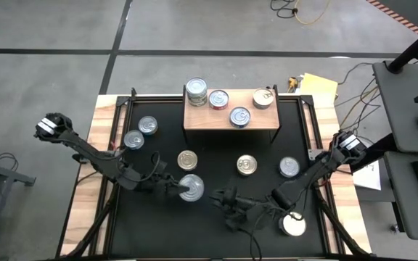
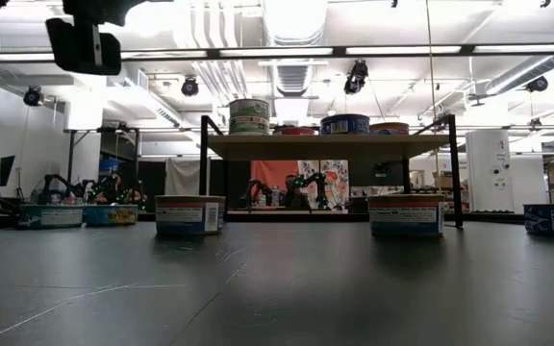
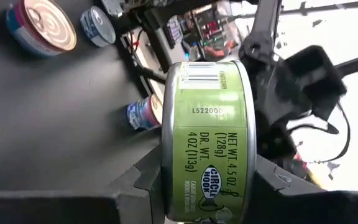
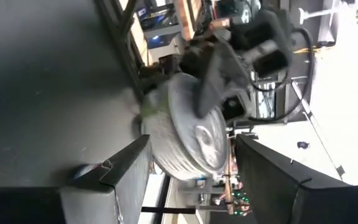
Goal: Stack canned seafood by type on shelf
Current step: Put the green tuna can on the shelf
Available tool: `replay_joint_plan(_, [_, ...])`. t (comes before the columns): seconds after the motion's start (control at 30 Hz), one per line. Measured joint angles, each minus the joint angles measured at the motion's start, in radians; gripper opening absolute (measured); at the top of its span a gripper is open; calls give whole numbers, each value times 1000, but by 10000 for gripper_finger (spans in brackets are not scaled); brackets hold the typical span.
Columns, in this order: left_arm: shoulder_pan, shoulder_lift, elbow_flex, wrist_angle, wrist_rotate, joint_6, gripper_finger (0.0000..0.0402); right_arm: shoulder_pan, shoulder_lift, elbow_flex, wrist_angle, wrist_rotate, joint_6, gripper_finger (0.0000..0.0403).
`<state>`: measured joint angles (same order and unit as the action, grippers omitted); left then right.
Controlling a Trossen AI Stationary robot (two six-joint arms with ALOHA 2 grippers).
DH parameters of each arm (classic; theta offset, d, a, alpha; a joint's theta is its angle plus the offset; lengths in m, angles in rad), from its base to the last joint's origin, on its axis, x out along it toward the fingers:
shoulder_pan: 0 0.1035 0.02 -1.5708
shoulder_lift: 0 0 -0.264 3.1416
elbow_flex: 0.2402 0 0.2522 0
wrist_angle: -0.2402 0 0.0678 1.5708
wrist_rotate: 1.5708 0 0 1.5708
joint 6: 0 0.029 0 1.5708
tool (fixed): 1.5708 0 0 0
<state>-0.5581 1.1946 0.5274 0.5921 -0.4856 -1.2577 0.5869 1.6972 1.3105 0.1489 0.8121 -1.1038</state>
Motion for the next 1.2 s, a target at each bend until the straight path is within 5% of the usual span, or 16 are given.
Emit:
replay_joint_plan(0.63, [28, 43, 0, 73, 19, -32, 126, -40, 52, 9, 73, 35, -230, 219])
replay_joint_plan(1.2, [48, 91, -2, 179, 52, -11, 127, -36, 52, 8, 69, 30, -232, 219])
